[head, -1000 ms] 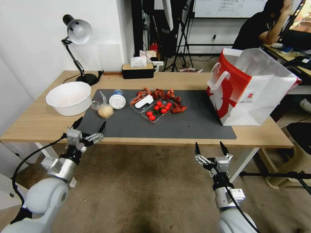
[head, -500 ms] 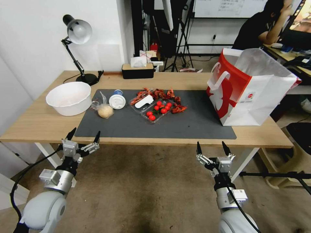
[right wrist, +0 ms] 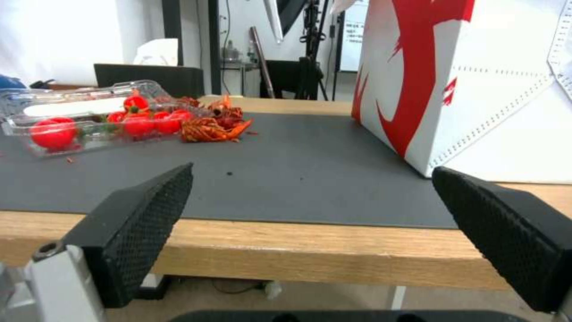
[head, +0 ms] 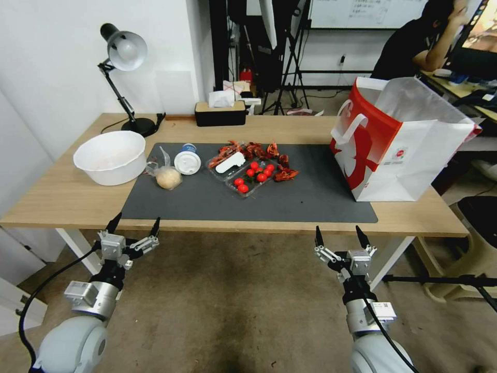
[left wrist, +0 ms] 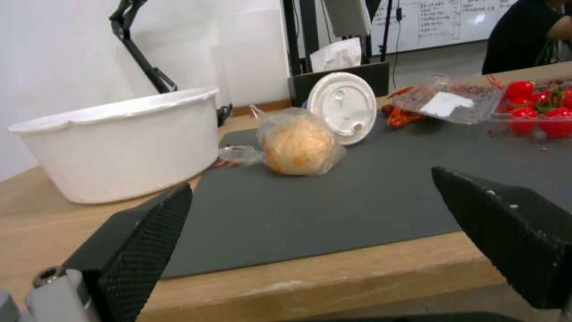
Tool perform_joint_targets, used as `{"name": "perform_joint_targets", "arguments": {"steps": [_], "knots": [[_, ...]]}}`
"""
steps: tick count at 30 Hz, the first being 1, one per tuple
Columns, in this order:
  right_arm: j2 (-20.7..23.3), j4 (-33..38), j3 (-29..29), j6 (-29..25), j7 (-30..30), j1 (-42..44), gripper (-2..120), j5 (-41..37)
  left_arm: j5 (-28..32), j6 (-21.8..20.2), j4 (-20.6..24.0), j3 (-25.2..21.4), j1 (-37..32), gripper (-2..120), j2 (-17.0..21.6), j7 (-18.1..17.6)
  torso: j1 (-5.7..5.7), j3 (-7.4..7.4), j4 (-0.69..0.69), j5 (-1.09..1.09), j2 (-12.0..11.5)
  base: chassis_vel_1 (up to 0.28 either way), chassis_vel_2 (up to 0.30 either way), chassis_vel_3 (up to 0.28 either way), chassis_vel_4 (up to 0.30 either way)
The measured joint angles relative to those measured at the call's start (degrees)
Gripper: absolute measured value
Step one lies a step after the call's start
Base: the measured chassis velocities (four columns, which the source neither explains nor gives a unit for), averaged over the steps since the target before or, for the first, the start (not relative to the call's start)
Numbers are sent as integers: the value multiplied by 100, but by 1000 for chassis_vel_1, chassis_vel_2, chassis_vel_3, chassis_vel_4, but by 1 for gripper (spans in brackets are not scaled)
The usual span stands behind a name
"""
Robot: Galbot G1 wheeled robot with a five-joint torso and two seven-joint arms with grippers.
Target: Pick up the trash from the table and place it into the takeout bag.
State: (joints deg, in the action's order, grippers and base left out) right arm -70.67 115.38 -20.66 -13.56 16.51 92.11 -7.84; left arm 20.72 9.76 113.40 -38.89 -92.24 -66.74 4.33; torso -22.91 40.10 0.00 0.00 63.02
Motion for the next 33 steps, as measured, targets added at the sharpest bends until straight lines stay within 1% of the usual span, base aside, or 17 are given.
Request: {"name": "perform_joint_targets", "arguments": {"steps": [5, 9, 12, 13, 16, 17, 19, 21, 22, 24, 25, 28, 33], "knots": [[-6, 0, 0, 2, 0, 3, 100, -1, 0, 0, -2, 17, 42, 100, 21, 2, 0, 0, 0, 0, 0, 0, 0, 0, 0], [-21, 1, -1, 4, 0, 13, 100, -1, 4, -75, 12, 92, 173, 100, 60, -50, 0, 0, 0, 0, 0, 0, 0, 0, 0], [-39, 5, -2, 8, -1, 17, 100, 2, 25, -251, 24, 261, 383, 100, 80, -165, 0, 0, 0, 0, 0, 0, 0, 0, 0], [-39, 5, -2, 8, -1, 17, 100, 2, 25, -251, 24, 261, 383, 100, 80, -165, 0, 0, 0, 0, 0, 0, 0, 0, 0], [-39, 11, -3, 14, -2, 15, 100, 5, 71, -476, -45, 452, 670, 100, 136, -244, -1, 0, 0, 0, 0, 0, 0, 0, 0], [-39, 11, -3, 14, -2, 15, 100, 5, 71, -476, -45, 452, 670, 100, 136, -244, -1, 0, 0, 0, 0, 0, 0, 0, 0], [-38, 15, -4, 19, -2, 10, 100, 6, 202, -670, -106, 581, 888, 100, 199, -318, 0, 1, 0, 1, 0, 0, 0, 0, 0], [-39, 19, -3, 26, -3, 4, 100, 7, 454, -908, -183, 755, 1160, 100, 298, -417, -1, 1, -1, 0, 0, 0, 0, 0, 0], [-39, 19, -3, 26, -3, 4, 100, 7, 454, -908, -183, 755, 1160, 100, 298, -417, -1, 1, -1, 0, 0, 0, 0, 0, 0], [-46, 19, -3, 30, -3, 2, 100, 9, 638, -1078, -321, 888, 1476, 100, 412, -477, 0, 0, 0, 1, 0, 0, 0, 0, 0], [-46, 19, -3, 30, -3, 2, 100, 9, 638, -1078, -321, 888, 1476, 100, 412, -477, 0, 0, 0, 1, 0, 0, 0, 0, 0], [-46, 17, -3, 36, -3, -9, 100, 9, 925, -1308, -556, 1091, 1933, 100, 614, -536, -1, 0, -1, 1, 0, 0, 0, 0, 0], [-44, 14, -6, 43, -4, -20, 100, 9, 1101, -1431, -659, 1207, 2106, 100, 707, -579, -1, 1, 0, -1, 0, 0, 0, 0, 0]]}}
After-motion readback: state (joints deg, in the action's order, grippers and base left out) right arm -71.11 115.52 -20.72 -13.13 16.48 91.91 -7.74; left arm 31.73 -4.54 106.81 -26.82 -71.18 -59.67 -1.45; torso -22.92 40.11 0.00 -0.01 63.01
